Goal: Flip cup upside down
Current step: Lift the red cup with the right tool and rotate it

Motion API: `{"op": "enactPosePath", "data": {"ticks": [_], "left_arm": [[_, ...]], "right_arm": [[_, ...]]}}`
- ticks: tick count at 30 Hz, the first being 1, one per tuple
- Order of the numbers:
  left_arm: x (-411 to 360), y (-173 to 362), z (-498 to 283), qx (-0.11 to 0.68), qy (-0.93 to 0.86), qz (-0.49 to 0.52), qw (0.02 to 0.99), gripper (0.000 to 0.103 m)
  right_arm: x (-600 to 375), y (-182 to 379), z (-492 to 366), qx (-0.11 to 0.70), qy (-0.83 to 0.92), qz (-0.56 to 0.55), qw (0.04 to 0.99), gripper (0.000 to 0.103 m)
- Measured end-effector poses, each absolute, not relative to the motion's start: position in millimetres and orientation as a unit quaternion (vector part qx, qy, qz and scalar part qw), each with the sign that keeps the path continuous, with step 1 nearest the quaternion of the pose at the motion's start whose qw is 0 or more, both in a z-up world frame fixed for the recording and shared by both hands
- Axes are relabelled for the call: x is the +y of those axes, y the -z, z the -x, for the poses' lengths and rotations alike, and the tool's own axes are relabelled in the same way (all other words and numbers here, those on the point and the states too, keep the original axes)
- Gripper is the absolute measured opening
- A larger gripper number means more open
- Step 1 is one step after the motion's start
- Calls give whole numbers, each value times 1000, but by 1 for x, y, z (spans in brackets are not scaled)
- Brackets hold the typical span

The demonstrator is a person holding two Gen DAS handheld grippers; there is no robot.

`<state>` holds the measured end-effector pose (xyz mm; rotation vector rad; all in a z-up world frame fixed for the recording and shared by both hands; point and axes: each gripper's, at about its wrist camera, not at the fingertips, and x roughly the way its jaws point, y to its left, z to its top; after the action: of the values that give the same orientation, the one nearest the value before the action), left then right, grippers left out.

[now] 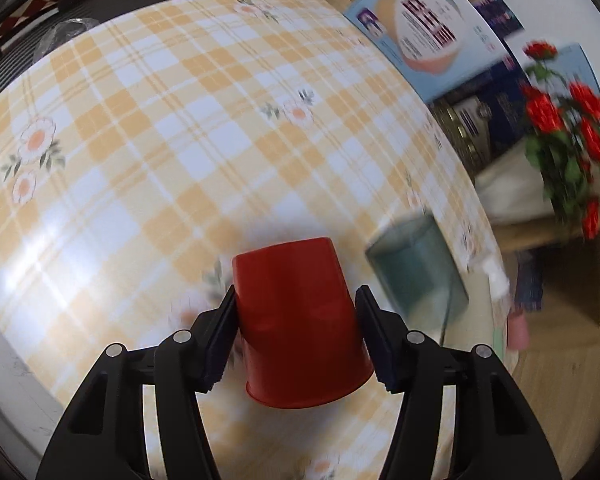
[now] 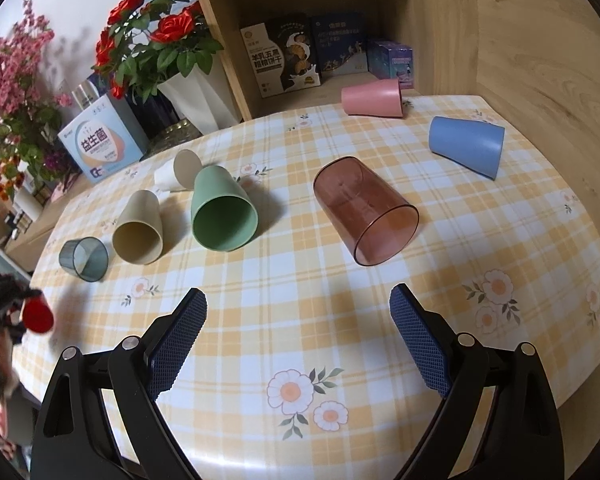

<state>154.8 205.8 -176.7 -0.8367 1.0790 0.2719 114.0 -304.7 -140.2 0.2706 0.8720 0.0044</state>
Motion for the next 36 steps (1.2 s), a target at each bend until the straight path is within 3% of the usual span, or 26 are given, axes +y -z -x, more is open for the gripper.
{"op": "enactPosePath", "data": {"ticks": [9, 18, 28, 36], "left_arm": [[52, 192, -138, 577, 33, 343, 741, 56], [-92, 212, -166, 606, 145, 294, 725, 56], [-160, 223, -177, 616, 183, 249, 724, 56], [-164, 225, -172, 605, 198, 237, 734, 58]], "right_arm": [[-324, 141, -106, 421, 12, -147, 895, 90], [-362, 135, -98, 413, 50, -148, 897, 90], [-388, 138, -92, 414, 79, -157, 893, 90], [-385, 141, -91, 421, 77, -156, 890, 90]]}}
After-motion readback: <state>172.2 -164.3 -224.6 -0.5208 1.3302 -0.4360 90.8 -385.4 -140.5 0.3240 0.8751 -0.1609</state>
